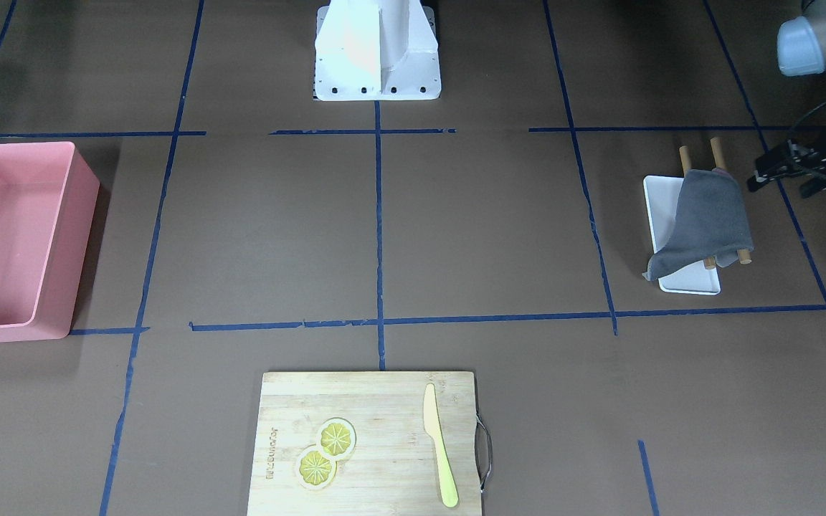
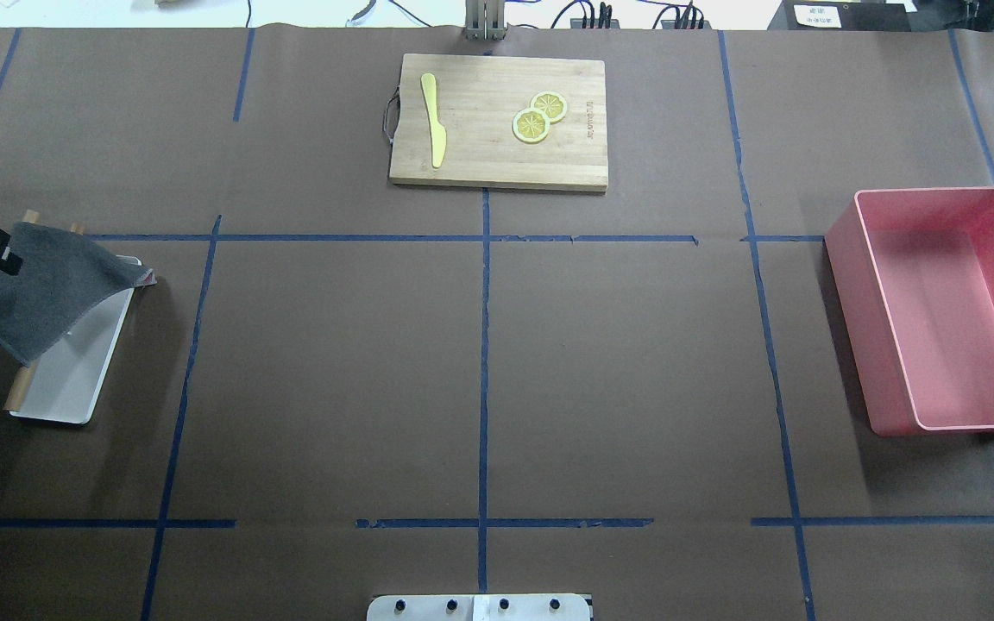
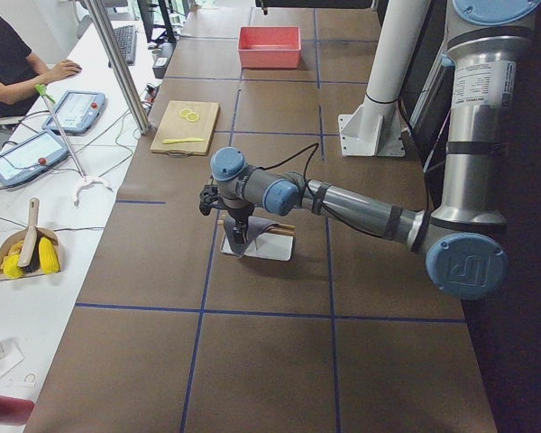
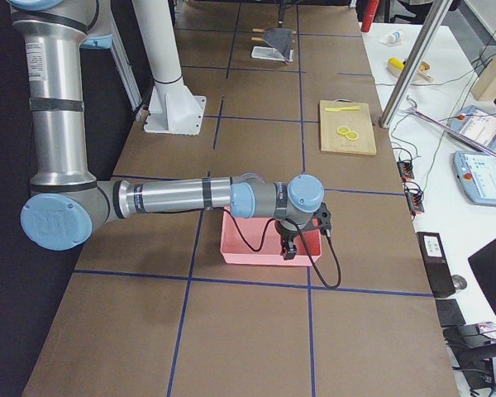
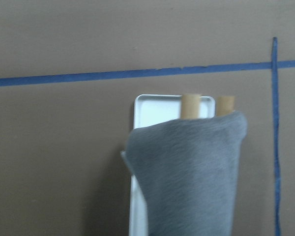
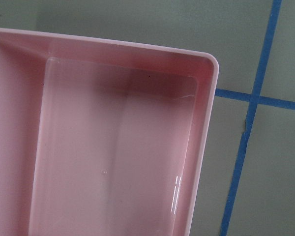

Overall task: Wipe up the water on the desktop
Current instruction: 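Close the left gripper on the top edge of the gray cloth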

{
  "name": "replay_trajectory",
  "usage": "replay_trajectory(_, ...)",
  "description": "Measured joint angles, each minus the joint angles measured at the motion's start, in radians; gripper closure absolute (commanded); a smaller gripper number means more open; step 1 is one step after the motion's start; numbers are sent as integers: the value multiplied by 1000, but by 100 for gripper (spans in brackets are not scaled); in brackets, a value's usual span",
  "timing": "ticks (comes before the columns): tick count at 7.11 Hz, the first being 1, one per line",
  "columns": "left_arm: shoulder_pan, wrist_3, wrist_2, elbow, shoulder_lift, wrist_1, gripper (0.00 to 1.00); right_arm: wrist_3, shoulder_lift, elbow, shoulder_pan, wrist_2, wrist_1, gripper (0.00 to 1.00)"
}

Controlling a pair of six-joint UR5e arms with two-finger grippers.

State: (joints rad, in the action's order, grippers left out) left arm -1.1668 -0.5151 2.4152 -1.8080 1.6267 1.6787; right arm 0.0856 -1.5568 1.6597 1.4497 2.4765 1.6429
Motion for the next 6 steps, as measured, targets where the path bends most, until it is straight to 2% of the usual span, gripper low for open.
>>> replay_trajectory(4,27,-33,-55,15,15,1,43,0,1,-1,-7,0,0,0)
replay_trajectory(6,28,-33,-60,35,22,11,65,0,1,-2,-8,1,1,0)
